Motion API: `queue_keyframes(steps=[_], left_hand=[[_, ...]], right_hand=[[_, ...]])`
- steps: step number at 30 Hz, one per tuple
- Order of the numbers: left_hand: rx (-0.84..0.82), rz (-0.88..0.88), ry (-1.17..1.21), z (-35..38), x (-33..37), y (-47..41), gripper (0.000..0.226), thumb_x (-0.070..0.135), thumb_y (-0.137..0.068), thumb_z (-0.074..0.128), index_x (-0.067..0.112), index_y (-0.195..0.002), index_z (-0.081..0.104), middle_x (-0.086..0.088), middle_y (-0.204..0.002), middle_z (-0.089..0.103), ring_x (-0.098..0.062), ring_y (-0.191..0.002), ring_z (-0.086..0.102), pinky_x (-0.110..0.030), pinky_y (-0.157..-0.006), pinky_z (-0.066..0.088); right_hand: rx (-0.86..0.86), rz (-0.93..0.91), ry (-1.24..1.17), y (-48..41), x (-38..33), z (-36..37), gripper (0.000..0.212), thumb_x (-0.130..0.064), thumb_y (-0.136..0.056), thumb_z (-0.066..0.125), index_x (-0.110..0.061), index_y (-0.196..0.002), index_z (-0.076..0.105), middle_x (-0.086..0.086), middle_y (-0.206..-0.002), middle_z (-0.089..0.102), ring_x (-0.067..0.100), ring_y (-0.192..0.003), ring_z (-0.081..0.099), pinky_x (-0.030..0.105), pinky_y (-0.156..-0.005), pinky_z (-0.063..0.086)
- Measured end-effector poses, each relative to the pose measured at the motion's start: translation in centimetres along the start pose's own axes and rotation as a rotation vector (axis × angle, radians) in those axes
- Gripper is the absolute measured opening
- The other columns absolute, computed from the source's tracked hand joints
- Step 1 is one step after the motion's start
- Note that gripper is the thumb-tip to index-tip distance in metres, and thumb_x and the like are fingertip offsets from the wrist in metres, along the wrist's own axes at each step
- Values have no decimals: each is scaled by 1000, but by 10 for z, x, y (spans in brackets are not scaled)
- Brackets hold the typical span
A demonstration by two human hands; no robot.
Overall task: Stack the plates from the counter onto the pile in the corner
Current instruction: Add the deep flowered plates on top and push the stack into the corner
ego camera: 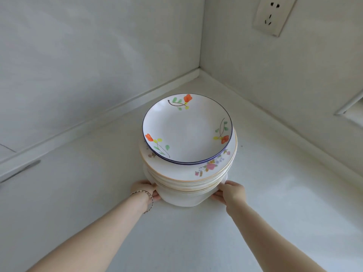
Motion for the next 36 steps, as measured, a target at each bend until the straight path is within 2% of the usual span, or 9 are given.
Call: queue_keyframes(steps=[4,6,9,13,17,23,26,30,36], left_hand=[[-7,8,37,25,33,-34,29,-15,-90,45,-14,-119,49,-18,-71,53,-31,-78,56,-53,-91,44],[-14,9,56,38,51,-46,8,-14,-90,46,-11,-93,53,-16,-70,53,-27,-64,54,-51,-89,44],[-31,23,71,57,77,-72,25,-14,-90,47,-4,-67,46,-16,-69,53,-25,-61,52,-51,-92,44],[-60,29,59,81,113,-97,12,-15,-90,47,-8,-81,45,-23,-78,58,-28,-56,52,-52,-86,45],[-78,50,21,102,146,-122,26,-15,-89,49,-2,-67,43,-12,-38,60,-26,-43,59,-45,-63,54],[-132,82,29,134,172,-149,23,-12,-88,53,-1,-68,45,-16,-56,60,-22,-44,62,-37,-64,59],[-160,51,48,149,177,-158,22,-12,-89,50,-2,-70,46,-17,-69,55,-24,-60,56,-46,-87,50],[-179,52,14,160,177,-161,24,-11,-90,48,-1,-69,46,-12,-40,61,-20,-36,62,-31,-51,59],[-106,100,-1,161,179,-161,27,-10,-90,49,1,-66,45,-17,-67,52,-24,-51,57,-35,-59,59]], right_hand=[[1,-11,-38,-32,-37,17,21,11,-84,50,2,-66,56,16,-71,60,27,-61,60,21,-36,52],[8,-13,-51,-47,-55,25,21,12,-84,51,2,-66,55,16,-72,60,27,-61,60,20,-35,51],[15,-6,-64,-71,-81,38,17,11,-84,52,2,-71,56,15,-70,59,27,-61,59,21,-34,51],[27,0,-104,-103,-110,54,21,12,-85,53,-2,-69,54,16,-71,59,27,-59,59,23,-32,50],[37,-21,-116,-135,-139,67,14,10,-86,52,0,-76,56,15,-70,58,26,-58,58,24,-31,50],[47,-82,-144,-175,-184,82,25,8,-88,50,6,-113,55,15,-72,56,25,-58,56,25,-30,49],[71,-90,-117,-190,-199,83,30,7,-90,49,8,-120,53,14,-72,55,25,-60,54,30,-34,51],[85,-102,-94,-197,-209,77,28,7,-90,48,8,-118,54,13,-71,55,23,-61,54,24,-29,48],[154,-217,-82,-184,-196,73,24,-7,-94,49,3,-113,59,15,-94,63,27,-80,62,33,-72,52]])
Point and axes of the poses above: each hand's wrist, its own y-axis away from the middle knuckle, its own z-axis out of the palm, x = y × z, the point moved 8 cm from there along -y, towards the middle knuckle
